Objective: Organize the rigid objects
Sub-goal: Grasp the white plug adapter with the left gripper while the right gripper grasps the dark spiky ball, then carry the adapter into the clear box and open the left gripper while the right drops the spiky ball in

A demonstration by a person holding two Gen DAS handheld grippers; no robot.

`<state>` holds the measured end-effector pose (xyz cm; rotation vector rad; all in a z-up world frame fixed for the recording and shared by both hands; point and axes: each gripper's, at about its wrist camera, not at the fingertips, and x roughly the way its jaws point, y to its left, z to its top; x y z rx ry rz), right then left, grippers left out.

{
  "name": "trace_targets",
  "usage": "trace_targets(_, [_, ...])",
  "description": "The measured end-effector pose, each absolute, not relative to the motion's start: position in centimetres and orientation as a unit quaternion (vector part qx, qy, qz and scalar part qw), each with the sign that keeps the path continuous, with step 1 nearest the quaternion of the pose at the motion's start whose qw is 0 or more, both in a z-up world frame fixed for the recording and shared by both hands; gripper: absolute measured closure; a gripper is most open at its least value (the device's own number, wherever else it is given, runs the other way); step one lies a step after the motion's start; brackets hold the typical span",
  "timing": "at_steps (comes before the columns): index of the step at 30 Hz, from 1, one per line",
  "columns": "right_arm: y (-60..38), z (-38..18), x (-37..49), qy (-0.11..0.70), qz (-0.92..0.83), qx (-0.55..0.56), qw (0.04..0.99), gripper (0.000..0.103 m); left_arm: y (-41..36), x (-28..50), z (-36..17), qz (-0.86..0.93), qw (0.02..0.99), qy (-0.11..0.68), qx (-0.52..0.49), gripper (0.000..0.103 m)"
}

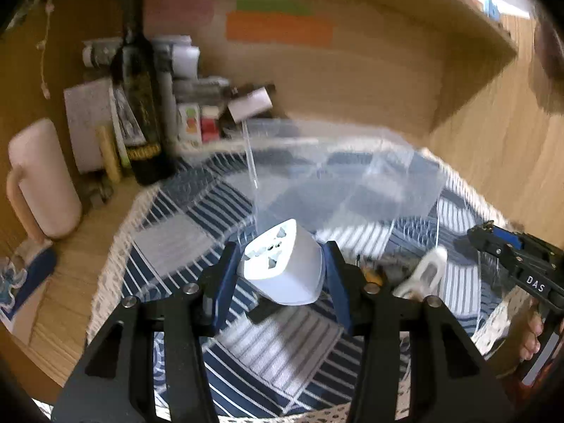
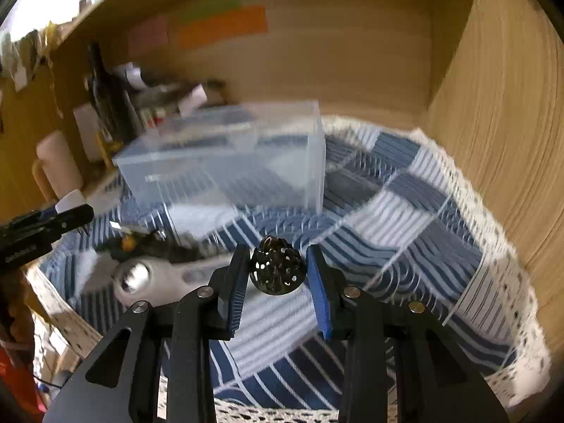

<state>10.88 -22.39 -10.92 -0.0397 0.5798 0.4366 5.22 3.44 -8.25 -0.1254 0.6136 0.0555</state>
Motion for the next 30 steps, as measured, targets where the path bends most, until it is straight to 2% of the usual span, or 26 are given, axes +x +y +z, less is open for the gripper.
trace_targets(7, [-21.7,-6.8,11.6,0.221,0.213,-0.019,0.951,0.073,4.1,6.1,-4.5,0.038,0.964,0.256,-0.060,0.055])
trace_targets(16, [-19.7,-3.6,14.9,0.194,0.223,-0.026,0.955,0.073,4.3,9.9,-1.2,0.030,0.969,0.238,-0.055,0.055])
trace_targets(22, [-17.6,-3.0,18.1,0.204,0.239,-0.041,0.948,0.072,4.3,14.1,-1.2,0.021,0.963,0.264,-0.050,0.055])
trace_targets(30, [-15.0,-4.5,22.4,0.253,0.256,-0.069,0.930,0.072,3.8,20.0,-4.4,0.004,0.938,0.343,-0.039,0.055])
